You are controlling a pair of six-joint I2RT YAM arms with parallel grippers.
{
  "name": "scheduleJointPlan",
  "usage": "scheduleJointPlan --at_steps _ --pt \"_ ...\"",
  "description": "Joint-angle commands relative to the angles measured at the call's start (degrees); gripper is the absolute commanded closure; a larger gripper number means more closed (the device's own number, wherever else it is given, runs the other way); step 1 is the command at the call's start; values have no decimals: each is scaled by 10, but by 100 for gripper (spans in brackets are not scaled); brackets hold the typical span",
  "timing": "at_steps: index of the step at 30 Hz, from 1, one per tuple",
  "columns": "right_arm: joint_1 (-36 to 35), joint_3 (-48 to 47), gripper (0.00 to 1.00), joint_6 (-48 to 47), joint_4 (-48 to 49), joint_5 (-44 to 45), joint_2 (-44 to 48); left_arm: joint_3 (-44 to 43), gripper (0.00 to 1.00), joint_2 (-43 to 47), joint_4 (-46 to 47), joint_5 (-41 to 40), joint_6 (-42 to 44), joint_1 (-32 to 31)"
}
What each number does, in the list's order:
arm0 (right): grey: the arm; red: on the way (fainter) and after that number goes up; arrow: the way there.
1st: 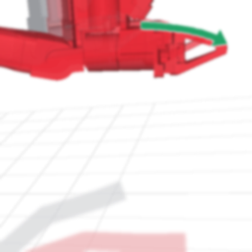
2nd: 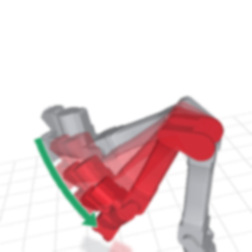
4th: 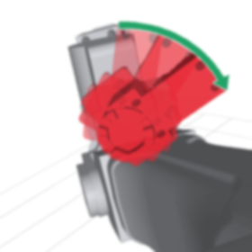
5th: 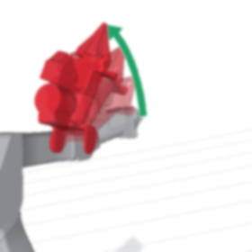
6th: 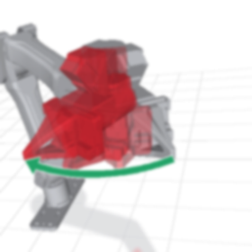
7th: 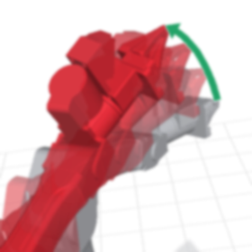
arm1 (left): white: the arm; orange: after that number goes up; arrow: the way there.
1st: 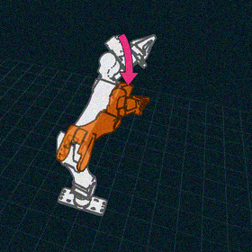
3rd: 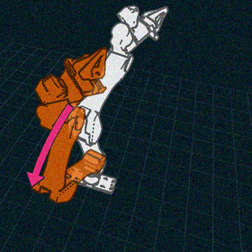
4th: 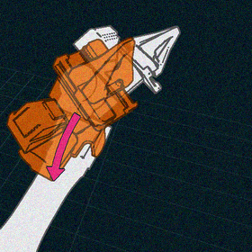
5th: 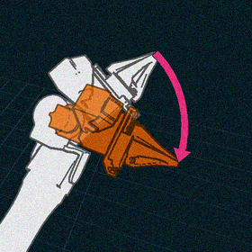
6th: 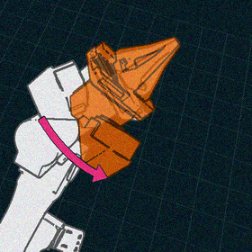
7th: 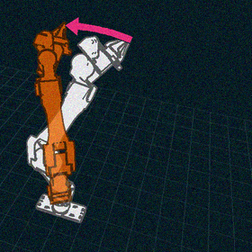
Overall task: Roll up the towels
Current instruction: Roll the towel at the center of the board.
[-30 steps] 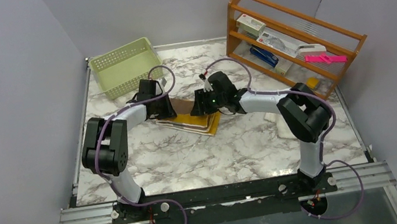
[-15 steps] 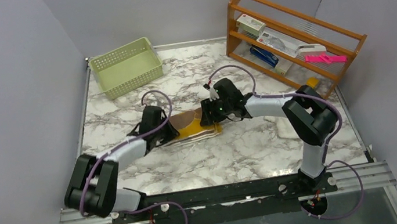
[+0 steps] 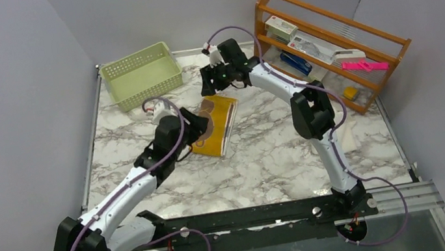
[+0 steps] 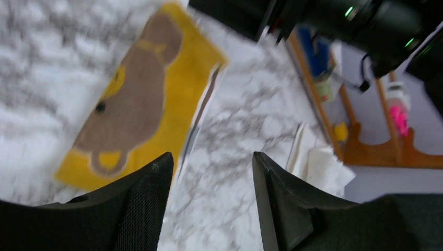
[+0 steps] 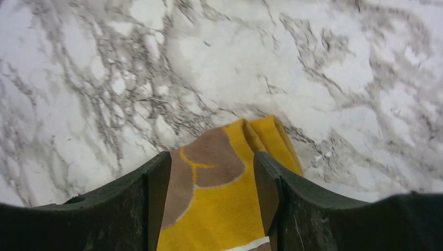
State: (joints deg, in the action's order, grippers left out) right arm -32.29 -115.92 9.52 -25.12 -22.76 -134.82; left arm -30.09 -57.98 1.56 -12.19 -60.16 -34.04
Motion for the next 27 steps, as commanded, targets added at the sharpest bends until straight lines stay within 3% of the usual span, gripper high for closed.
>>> scheduleJointPlan --at_steps 1,4,10,14,18,27 --pt "-5 -46 39 -51 -66 -63 49 -124 40 -67 -52 59 153 65" --pt "-11 88 38 -58 -17 -19 150 -153 41 -127 -71 170 201 142" --pt "-79 472 35 -106 191 171 376 -149 39 -158 -81 270 243 226" --pt "-166 612 30 -200 310 189 452 -114 35 -171 -45 392 239 286" --pt "-215 617 28 -244 330 187 430 -95 35 -196 -33 464 239 327" --pt "-260 460 32 -275 255 203 267 -69 33 -178 -50 496 262 344"
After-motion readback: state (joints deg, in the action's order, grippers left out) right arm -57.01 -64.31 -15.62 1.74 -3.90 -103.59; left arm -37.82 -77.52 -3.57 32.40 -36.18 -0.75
